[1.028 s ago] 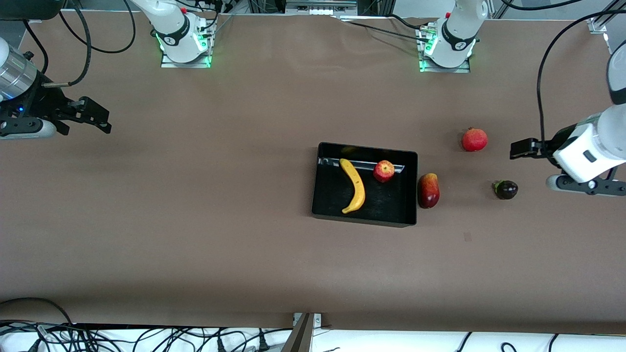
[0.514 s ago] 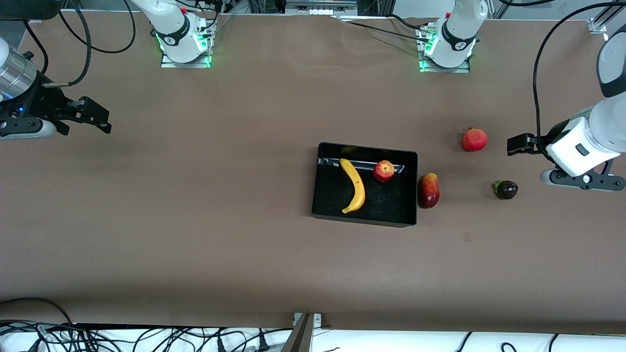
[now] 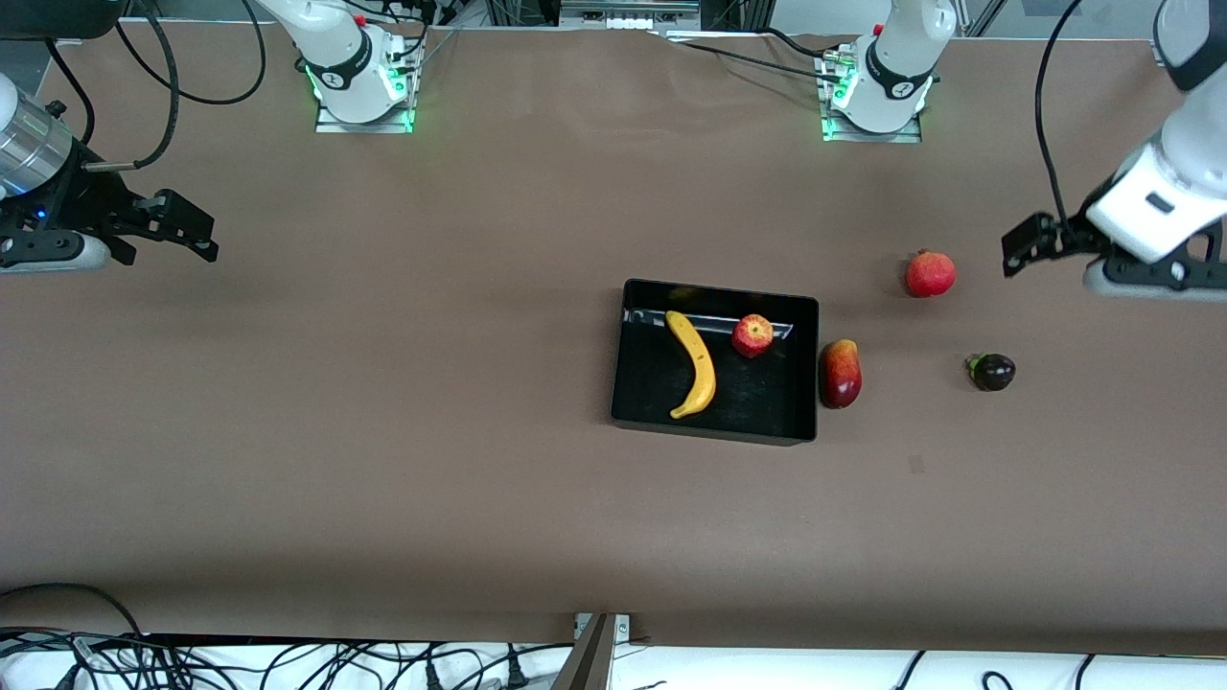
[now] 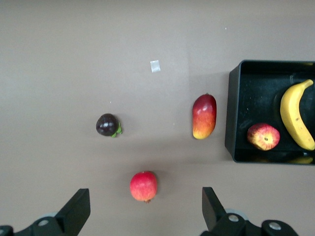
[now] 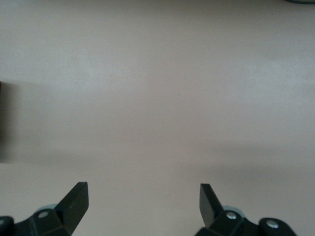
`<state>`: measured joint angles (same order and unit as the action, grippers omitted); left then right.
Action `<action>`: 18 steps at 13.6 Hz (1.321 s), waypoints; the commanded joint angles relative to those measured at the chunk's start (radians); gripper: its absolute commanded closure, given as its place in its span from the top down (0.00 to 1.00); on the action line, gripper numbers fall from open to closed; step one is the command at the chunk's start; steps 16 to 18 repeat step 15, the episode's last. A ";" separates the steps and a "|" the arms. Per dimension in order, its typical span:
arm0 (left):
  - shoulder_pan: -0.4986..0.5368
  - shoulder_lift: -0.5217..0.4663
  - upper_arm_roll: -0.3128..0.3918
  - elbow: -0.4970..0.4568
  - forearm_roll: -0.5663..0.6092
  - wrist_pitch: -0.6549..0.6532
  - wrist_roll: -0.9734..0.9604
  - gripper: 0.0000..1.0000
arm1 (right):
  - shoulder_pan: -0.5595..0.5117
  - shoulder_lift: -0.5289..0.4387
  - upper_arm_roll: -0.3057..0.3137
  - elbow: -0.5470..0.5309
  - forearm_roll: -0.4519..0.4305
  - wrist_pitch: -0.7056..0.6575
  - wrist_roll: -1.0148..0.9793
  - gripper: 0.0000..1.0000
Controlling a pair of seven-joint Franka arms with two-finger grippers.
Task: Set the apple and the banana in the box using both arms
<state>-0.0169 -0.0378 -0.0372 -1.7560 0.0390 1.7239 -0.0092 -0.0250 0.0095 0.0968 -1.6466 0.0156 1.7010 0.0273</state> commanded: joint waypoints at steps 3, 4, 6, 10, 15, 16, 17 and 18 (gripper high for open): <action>-0.032 -0.013 0.025 -0.027 -0.016 0.006 0.008 1.00 | -0.012 0.007 0.009 0.021 0.000 -0.017 0.000 1.00; -0.037 -0.013 0.025 -0.020 -0.016 0.006 0.008 1.00 | -0.012 0.007 0.009 0.021 0.000 -0.017 0.000 1.00; -0.064 -0.010 0.043 -0.008 -0.016 0.006 0.008 1.00 | -0.012 0.007 0.009 0.021 0.000 -0.017 0.000 1.00; -0.057 0.045 0.042 0.041 -0.015 -0.023 0.009 1.00 | -0.012 0.007 0.009 0.021 0.000 -0.017 0.000 1.00; -0.055 0.098 0.039 0.124 -0.016 -0.073 0.014 1.00 | -0.012 0.006 0.009 0.021 0.000 -0.017 0.000 1.00; -0.055 0.098 0.039 0.124 -0.016 -0.073 0.014 1.00 | -0.012 0.006 0.009 0.021 0.000 -0.017 0.000 1.00; -0.055 0.098 0.039 0.124 -0.016 -0.073 0.014 1.00 | -0.012 0.006 0.009 0.021 0.000 -0.017 0.000 1.00; -0.055 0.098 0.039 0.124 -0.016 -0.073 0.014 1.00 | -0.012 0.006 0.009 0.021 0.000 -0.017 0.000 1.00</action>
